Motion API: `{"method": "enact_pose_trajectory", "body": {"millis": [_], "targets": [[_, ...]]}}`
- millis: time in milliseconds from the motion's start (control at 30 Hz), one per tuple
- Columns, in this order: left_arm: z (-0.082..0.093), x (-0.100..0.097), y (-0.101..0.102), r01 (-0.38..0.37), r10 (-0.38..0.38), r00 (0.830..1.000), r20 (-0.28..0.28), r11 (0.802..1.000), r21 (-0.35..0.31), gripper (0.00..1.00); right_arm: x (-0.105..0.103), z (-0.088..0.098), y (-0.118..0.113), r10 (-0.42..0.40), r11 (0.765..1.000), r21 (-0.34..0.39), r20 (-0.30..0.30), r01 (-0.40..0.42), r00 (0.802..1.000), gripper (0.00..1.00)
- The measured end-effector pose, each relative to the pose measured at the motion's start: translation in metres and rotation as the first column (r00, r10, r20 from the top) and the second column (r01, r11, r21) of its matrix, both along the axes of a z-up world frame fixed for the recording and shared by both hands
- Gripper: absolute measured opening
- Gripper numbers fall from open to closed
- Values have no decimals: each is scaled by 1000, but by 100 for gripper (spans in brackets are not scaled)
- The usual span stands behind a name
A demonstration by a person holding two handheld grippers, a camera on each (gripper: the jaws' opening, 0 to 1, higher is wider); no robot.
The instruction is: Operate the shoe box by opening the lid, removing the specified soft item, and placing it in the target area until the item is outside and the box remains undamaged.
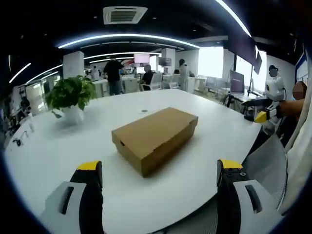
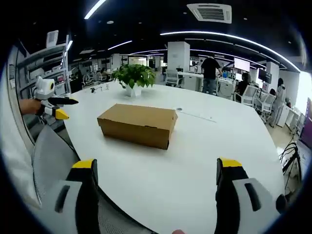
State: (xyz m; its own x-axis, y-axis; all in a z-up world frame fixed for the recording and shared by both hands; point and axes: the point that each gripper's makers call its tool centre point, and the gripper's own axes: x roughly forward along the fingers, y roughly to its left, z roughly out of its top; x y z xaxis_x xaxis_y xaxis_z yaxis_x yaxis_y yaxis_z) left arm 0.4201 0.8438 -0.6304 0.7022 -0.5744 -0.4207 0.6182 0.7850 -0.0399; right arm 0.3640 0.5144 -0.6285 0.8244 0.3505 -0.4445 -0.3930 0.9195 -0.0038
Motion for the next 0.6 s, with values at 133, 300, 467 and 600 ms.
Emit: {"method": "enact_pose_trajectory", "body": {"millis": [133, 300, 467, 600], "targets": [[1, 1, -2, 3, -3, 1000, 0, 1000, -1, 100, 1, 1, 0, -1, 1000, 3, 3, 1, 1000, 96], [1, 2, -3, 7, -7, 1000, 2, 1000, 0, 100, 2, 2, 1, 1, 1000, 4, 5, -1, 1000, 96], [0, 2, -3, 9, -9, 1000, 0, 1000, 3, 100, 1, 1, 0, 0, 1000, 4, 5, 0, 1000, 96], [0, 2, -2, 8, -8, 1000, 0, 1000, 6, 100, 0, 1, 0, 1, 1000, 1, 1, -1, 1000, 96]]}}
